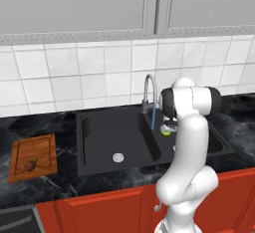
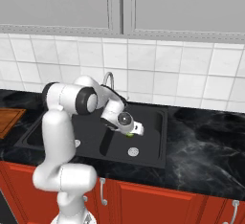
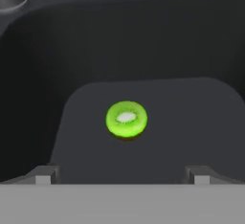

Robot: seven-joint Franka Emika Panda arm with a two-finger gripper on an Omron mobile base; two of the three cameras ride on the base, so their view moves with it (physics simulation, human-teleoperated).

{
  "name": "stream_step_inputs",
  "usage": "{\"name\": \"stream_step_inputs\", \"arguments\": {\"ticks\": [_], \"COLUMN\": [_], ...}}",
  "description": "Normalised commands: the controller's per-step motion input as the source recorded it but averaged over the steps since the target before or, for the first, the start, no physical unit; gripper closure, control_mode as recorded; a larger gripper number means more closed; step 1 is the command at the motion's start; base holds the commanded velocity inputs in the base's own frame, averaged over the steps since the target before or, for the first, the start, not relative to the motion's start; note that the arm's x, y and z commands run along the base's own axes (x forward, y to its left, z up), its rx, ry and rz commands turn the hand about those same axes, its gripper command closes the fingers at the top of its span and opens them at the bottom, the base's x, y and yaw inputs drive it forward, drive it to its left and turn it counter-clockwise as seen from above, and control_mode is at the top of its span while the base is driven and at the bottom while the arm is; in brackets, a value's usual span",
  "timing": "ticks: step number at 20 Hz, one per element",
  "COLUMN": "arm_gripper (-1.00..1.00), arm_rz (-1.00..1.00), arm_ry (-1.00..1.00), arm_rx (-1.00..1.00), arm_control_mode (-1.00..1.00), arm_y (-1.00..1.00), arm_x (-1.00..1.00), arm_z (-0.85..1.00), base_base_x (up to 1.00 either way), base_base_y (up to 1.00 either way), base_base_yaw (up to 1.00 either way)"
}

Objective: Pick the kiwi, pear from the sink and place them on the cutting board to airdry. Then turn off the sink faucet.

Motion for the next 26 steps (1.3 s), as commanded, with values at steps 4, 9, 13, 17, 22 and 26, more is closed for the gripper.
{"name": "stream_step_inputs", "arguments": {"ticks": [4, 9, 13, 17, 22, 26], "arm_gripper": [-1.0, -1.0, -1.0, -1.0, -1.0, -1.0], "arm_rz": [0.0, 0.0, 0.0, 0.0, 0.0, 0.0], "arm_ry": [0.01, 0.0, 0.01, 0.01, 0.02, 0.03], "arm_rx": [0.0, 0.0, 0.0, 0.0, 0.0, 0.0], "arm_control_mode": [-1.0, -1.0, -1.0, -1.0, -1.0, -1.0], "arm_y": [-0.06, 0.0, 0.0, -0.01, -0.01, -0.02], "arm_x": [0.29, 0.34, 0.38, 0.34, 0.28, 0.25], "arm_z": [-0.19, -0.12, -0.13, -0.15, -0.16, -0.16], "base_base_x": [0.0, 0.0, 0.0, 0.0, 0.0, 0.0], "base_base_y": [0.0, 0.0, 0.0, 0.0, 0.0, 0.0], "base_base_yaw": [0.0, 0.0, 0.0, 0.0, 0.0, 0.0]}}
